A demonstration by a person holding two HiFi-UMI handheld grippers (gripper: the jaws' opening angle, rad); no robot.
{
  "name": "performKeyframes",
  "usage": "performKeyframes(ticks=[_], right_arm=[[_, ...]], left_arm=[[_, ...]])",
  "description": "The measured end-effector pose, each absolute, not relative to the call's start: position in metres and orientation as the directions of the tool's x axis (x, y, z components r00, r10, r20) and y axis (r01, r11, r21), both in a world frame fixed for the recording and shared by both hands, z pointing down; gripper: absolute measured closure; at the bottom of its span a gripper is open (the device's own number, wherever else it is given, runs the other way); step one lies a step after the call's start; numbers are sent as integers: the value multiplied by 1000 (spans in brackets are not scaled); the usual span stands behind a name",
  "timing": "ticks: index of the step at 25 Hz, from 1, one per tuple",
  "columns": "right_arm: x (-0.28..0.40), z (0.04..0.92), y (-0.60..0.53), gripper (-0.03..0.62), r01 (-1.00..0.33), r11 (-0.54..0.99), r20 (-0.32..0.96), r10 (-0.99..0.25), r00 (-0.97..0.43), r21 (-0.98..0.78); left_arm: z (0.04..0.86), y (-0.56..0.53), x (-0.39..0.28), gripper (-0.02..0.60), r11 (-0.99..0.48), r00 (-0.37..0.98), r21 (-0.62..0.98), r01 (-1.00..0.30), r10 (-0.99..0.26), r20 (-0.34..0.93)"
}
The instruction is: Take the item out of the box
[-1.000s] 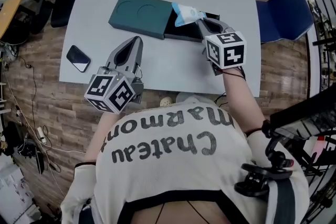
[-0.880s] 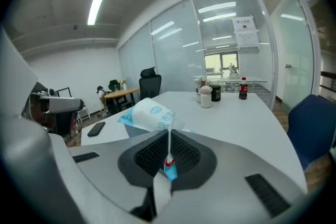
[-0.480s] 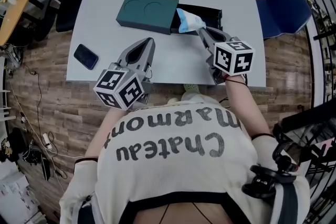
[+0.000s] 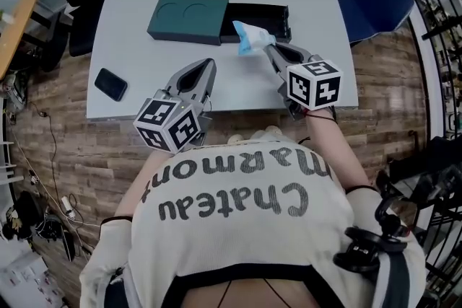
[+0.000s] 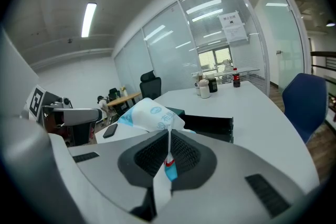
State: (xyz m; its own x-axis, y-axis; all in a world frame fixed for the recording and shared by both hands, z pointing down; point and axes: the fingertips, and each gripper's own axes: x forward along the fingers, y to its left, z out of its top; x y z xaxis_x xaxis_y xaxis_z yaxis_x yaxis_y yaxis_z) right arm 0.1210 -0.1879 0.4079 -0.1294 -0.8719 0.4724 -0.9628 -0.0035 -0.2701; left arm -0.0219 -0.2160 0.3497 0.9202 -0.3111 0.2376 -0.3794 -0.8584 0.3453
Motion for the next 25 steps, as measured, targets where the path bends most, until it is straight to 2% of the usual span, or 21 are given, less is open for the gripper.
performKeyframes(ticks=[8, 25], right_arm=[[143, 415, -171, 582, -955, 0, 476, -867, -148, -296], [208, 419, -110, 582, -938, 98, 478, -840, -258, -334]], left_arm=[[355, -203, 2, 584, -859, 910, 330, -391, -307, 277], [354, -139, 69, 584, -812, 861, 311, -494, -409, 303]])
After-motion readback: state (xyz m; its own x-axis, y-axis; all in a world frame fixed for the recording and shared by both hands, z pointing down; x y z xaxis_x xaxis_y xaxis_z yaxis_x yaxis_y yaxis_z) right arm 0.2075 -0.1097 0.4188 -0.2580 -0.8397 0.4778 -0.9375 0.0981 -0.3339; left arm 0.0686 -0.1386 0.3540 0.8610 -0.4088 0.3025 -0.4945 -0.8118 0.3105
